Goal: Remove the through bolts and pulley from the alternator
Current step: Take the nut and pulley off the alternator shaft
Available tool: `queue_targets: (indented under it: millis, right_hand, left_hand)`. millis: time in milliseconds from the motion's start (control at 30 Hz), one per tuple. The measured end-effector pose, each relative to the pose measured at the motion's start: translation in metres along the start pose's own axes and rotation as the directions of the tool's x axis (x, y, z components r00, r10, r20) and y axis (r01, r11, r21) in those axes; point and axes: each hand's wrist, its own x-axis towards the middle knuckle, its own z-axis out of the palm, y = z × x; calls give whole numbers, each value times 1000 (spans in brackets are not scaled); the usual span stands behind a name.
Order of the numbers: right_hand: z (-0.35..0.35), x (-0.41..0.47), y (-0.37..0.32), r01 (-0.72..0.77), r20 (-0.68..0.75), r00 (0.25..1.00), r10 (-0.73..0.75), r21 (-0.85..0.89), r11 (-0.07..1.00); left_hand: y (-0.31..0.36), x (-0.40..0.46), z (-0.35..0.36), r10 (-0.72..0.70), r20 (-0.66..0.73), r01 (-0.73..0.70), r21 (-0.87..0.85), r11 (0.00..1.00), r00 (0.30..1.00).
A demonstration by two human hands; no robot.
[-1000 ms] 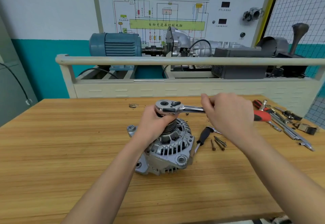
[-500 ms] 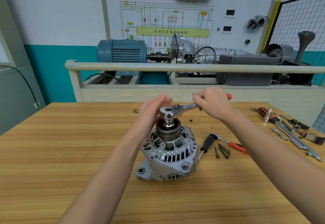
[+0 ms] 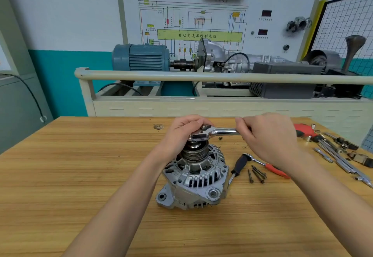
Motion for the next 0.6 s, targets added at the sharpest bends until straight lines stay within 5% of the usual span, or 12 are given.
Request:
queue_targets:
  millis: [200, 333, 600]
  right_hand:
    - [-35, -22, 31, 1, 277, 960, -44, 150, 989]
    - [-39, -32, 31, -24, 278, 960, -32, 195, 981]
    - [-54, -73, -14, -75, 263, 963, 62, 39, 996]
  left_hand:
    - [2, -4, 0, -19, -23, 19, 17, 1000, 1000]
    - [-10, -19, 0, -108, -21, 110, 141, 984, 994]
    - [-18, -23, 23, -143, -301, 139, -35, 990, 943]
